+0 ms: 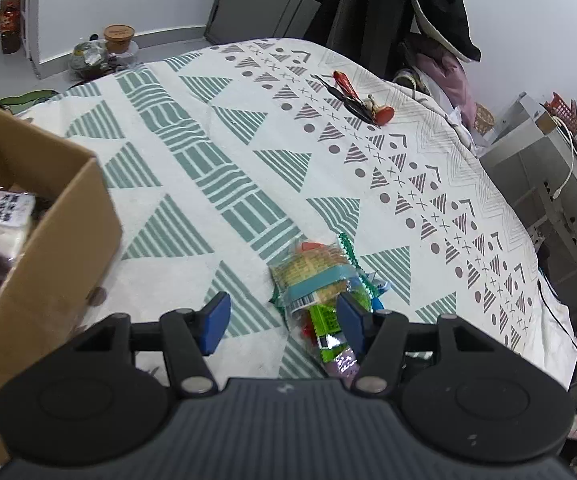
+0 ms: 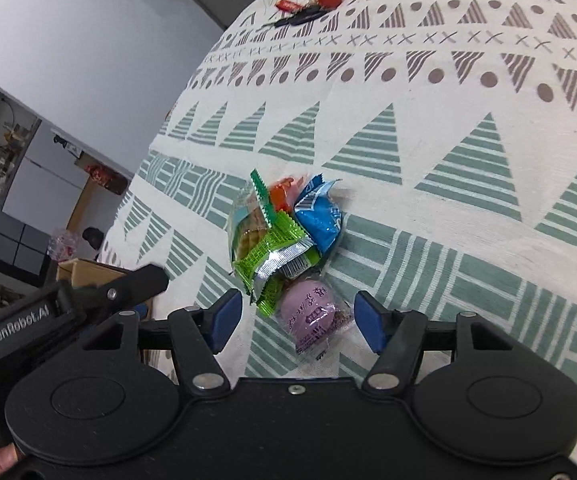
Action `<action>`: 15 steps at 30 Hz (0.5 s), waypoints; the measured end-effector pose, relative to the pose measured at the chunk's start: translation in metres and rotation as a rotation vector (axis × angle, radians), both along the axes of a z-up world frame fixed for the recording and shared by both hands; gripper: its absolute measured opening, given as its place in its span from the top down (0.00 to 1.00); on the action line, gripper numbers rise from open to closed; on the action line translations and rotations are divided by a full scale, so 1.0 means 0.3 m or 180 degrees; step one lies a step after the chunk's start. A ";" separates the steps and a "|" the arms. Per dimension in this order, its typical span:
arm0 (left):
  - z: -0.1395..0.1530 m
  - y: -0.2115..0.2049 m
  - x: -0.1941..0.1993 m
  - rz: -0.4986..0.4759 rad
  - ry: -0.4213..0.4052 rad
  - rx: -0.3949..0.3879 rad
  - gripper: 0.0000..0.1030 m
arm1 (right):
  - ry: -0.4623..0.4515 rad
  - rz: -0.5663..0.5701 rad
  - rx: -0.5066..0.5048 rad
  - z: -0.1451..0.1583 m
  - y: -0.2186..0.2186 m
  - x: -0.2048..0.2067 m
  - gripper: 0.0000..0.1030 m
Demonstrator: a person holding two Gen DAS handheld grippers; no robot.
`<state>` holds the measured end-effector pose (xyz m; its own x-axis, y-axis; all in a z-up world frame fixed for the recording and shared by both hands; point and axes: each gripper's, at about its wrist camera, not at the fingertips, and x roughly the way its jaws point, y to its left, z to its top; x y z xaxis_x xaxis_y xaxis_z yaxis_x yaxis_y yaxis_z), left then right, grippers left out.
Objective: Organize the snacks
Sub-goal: 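Grasp the purple round candy with the right tool while the left grasps the green foil pack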
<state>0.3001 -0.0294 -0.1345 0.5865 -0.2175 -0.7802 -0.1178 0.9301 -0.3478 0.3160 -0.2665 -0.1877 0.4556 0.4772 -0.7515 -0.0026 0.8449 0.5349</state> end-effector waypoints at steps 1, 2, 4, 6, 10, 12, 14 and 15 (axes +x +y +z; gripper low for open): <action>-0.007 -0.004 0.010 -0.0019 0.0006 -0.0003 0.44 | -0.0006 0.0020 -0.0034 -0.007 0.005 0.005 0.39; -0.011 -0.007 0.017 -0.0034 0.0011 -0.0005 0.44 | -0.0004 0.0035 -0.0053 -0.016 0.008 0.011 0.39; -0.023 -0.013 0.031 -0.0058 0.0027 0.0000 0.44 | 0.0029 0.0045 -0.0068 -0.033 0.010 0.022 0.40; -0.034 -0.016 0.040 -0.0071 0.0049 0.0008 0.44 | 0.0005 0.0076 -0.0067 -0.034 0.013 0.024 0.41; -0.049 -0.037 0.051 -0.0150 0.0049 0.0014 0.44 | 0.0019 0.0231 -0.0176 -0.042 0.035 0.023 0.69; -0.052 -0.055 0.054 -0.0200 0.0043 0.0036 0.44 | 0.0055 0.0237 -0.0120 -0.045 0.023 0.016 0.72; -0.055 -0.078 0.055 -0.0256 0.0028 0.0052 0.44 | 0.0095 0.0219 -0.0075 -0.041 0.007 0.009 0.75; -0.057 -0.090 0.055 -0.0285 0.0024 0.0062 0.44 | 0.0106 0.0204 -0.0066 -0.038 0.000 0.004 0.76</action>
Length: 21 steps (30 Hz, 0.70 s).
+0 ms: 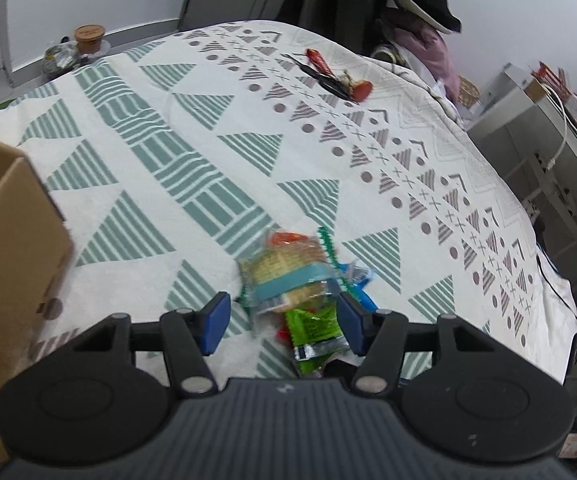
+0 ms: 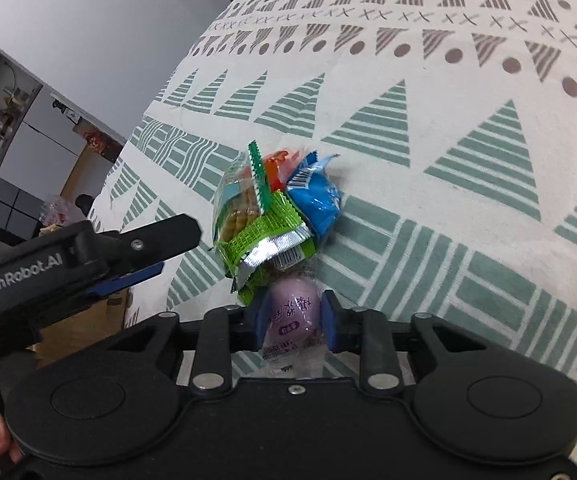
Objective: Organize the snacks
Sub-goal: 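Grasp the purple round candy with the right tool while the left grasps the green foil pack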
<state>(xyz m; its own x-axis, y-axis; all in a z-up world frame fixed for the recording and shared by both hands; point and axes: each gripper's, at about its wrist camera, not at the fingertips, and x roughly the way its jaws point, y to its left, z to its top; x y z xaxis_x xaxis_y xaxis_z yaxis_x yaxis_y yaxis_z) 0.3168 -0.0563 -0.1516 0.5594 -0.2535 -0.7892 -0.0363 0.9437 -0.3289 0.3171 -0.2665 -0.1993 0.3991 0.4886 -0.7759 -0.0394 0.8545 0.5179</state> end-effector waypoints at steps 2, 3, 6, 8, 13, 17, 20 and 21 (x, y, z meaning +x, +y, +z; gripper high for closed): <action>-0.007 -0.030 0.001 -0.0085 0.0004 0.0013 0.44 | 0.0013 -0.0028 0.0003 0.006 -0.016 -0.013 0.77; -0.012 -0.045 0.002 -0.0123 0.0011 0.0021 0.44 | 0.0019 -0.0051 0.0006 0.007 -0.026 -0.019 0.77; -0.035 -0.085 0.001 -0.0194 0.0048 0.0044 0.44 | 0.0038 -0.0158 0.0009 0.012 -0.067 -0.039 0.78; -0.051 -0.112 0.000 -0.0239 0.0060 0.0055 0.44 | 0.0039 -0.0239 0.0003 0.014 -0.094 -0.049 0.78; -0.087 -0.163 0.003 -0.0337 0.0068 0.0125 0.44 | 0.0050 -0.0475 -0.0056 0.016 -0.161 -0.072 0.78; -0.101 -0.191 0.008 -0.0403 0.0093 0.0234 0.44 | 0.0033 -0.0684 -0.0105 0.015 -0.212 -0.077 0.77; -0.115 -0.200 0.008 -0.0422 0.0141 0.0273 0.46 | 0.0047 -0.0754 -0.0073 0.008 -0.235 -0.070 0.76; -0.120 -0.202 0.007 -0.0427 0.0157 0.0291 0.50 | 0.0053 -0.0756 -0.0068 0.005 -0.235 -0.066 0.74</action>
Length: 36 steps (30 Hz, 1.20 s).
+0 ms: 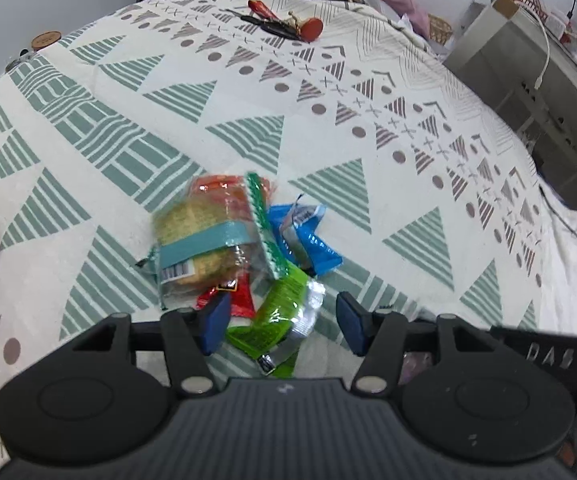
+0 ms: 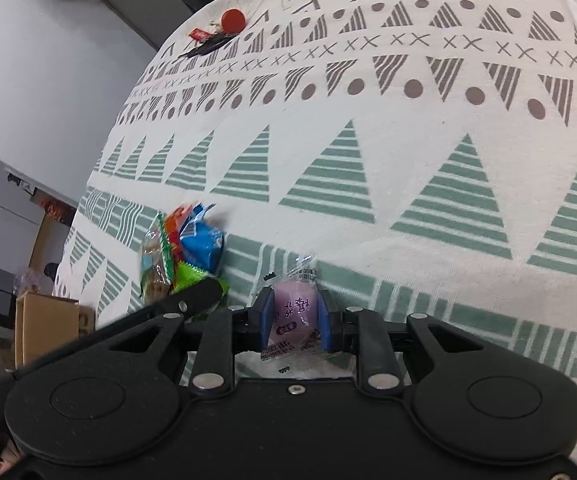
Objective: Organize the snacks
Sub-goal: 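Grasp the purple round candy with the right tool while the left grasps the green foil pack, then carry both snacks over the cardboard box and open both tools inside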
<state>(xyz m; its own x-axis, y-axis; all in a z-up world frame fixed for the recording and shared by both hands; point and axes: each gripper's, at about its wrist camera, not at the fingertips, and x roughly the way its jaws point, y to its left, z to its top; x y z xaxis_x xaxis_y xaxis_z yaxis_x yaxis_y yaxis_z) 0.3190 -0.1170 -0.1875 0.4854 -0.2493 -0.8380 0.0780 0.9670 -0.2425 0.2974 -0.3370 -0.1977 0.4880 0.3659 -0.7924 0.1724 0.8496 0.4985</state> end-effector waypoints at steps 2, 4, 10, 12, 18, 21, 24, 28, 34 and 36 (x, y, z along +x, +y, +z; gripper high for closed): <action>-0.013 -0.005 0.000 -0.0009 0.0071 0.0035 0.58 | -0.0003 0.0006 0.0017 -0.005 0.009 0.012 0.71; -0.018 -0.010 -0.009 -0.0029 0.0049 0.0093 0.65 | -0.0008 0.0028 0.0017 -0.009 0.009 0.021 0.68; 0.000 0.020 -0.023 0.0067 0.0041 0.0085 0.74 | -0.0077 0.0246 -0.0046 0.000 0.042 0.029 0.46; 0.013 0.042 -0.034 0.0122 0.0033 0.0032 0.74 | -0.0084 0.0317 -0.0131 0.001 0.057 0.030 0.45; 0.050 0.107 -0.085 0.0261 0.0020 0.0004 0.74 | -0.0077 0.0481 -0.0395 0.003 0.100 0.017 0.49; 0.075 0.142 -0.114 0.0334 0.0005 -0.0006 0.74 | -0.0060 0.0496 -0.0444 0.008 0.105 0.013 0.67; 0.104 0.176 -0.144 0.0394 -0.0016 -0.0038 0.74 | -0.0075 0.0497 -0.0391 0.017 0.108 0.001 0.69; 0.164 0.231 -0.186 0.0486 -0.0089 -0.0063 0.74 | -0.0166 0.0542 -0.0308 0.049 0.136 -0.016 0.70; 0.257 0.315 -0.246 0.0592 -0.0198 -0.0080 0.74 | -0.0354 0.0603 -0.0209 0.146 0.195 -0.052 0.70; 0.282 0.346 -0.265 0.0634 -0.0228 -0.0090 0.74 | -0.0412 0.0659 -0.0221 0.178 0.225 -0.064 0.70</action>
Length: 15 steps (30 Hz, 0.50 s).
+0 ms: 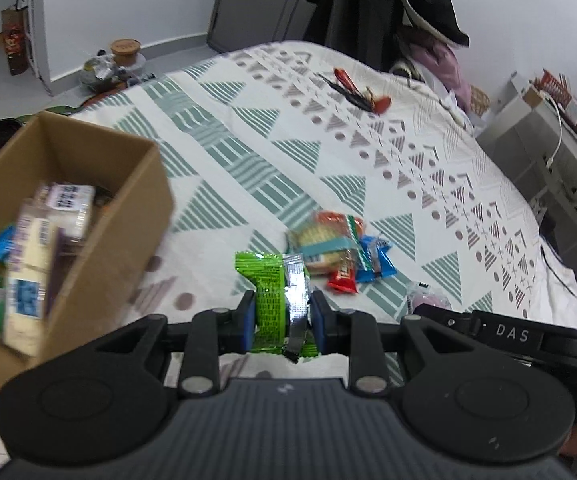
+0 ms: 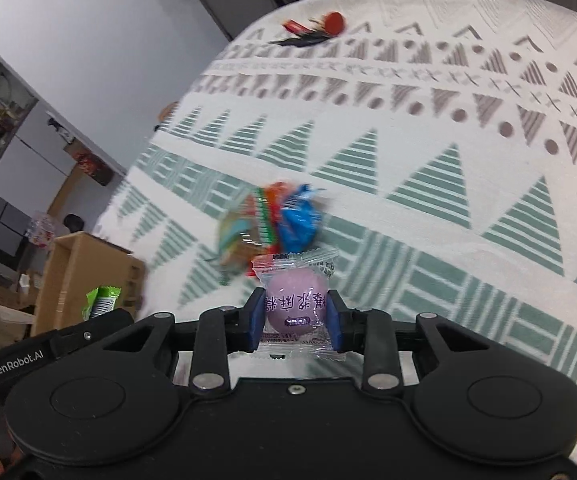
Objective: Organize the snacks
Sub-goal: 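Carry both snacks over the cardboard box and open both tools inside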
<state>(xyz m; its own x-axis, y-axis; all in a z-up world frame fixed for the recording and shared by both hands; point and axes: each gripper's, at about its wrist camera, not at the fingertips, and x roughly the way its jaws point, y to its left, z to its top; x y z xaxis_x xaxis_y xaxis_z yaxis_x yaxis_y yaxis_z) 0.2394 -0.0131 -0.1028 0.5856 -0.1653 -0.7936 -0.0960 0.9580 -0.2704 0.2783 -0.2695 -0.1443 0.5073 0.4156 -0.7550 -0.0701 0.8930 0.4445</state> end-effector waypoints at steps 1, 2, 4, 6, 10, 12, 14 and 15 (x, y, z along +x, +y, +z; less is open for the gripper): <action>0.012 0.016 -0.009 0.0022 -0.0012 -0.0006 0.74 | -0.0028 0.0021 -0.0009 0.014 0.014 -0.006 0.70; 0.023 0.032 -0.019 0.0044 -0.0028 -0.0009 0.74 | -0.0061 0.0048 -0.0013 0.031 0.030 -0.013 0.70; 0.045 0.062 -0.036 0.0082 -0.0066 -0.0005 0.74 | -0.0125 0.0082 -0.0034 0.060 0.057 -0.023 0.70; 0.066 0.093 -0.052 0.0113 -0.0094 -0.0014 0.74 | -0.0162 0.0081 -0.0031 0.083 0.080 -0.035 0.70; 0.100 0.161 -0.077 0.0179 -0.0131 -0.0022 0.74 | -0.0221 0.0084 0.0032 0.125 0.138 -0.055 0.70; 0.115 0.198 -0.090 0.0223 -0.0150 -0.0024 0.74 | -0.0246 0.0105 0.0060 0.147 0.174 -0.063 0.70; 0.130 0.241 -0.100 0.0284 -0.0166 -0.0034 0.74 | -0.0264 0.0120 0.0097 0.168 0.211 -0.068 0.70; 0.135 0.261 -0.103 0.0315 -0.0170 -0.0039 0.74 | -0.0278 0.0132 0.0098 0.178 0.229 -0.069 0.70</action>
<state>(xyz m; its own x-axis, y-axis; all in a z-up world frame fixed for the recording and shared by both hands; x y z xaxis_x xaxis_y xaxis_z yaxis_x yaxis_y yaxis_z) 0.2085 0.0652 -0.0622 0.6409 -0.1140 -0.7591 -0.1751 0.9411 -0.2892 0.2575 -0.2007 -0.0910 0.5525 0.4598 -0.6952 -0.1464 0.8746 0.4622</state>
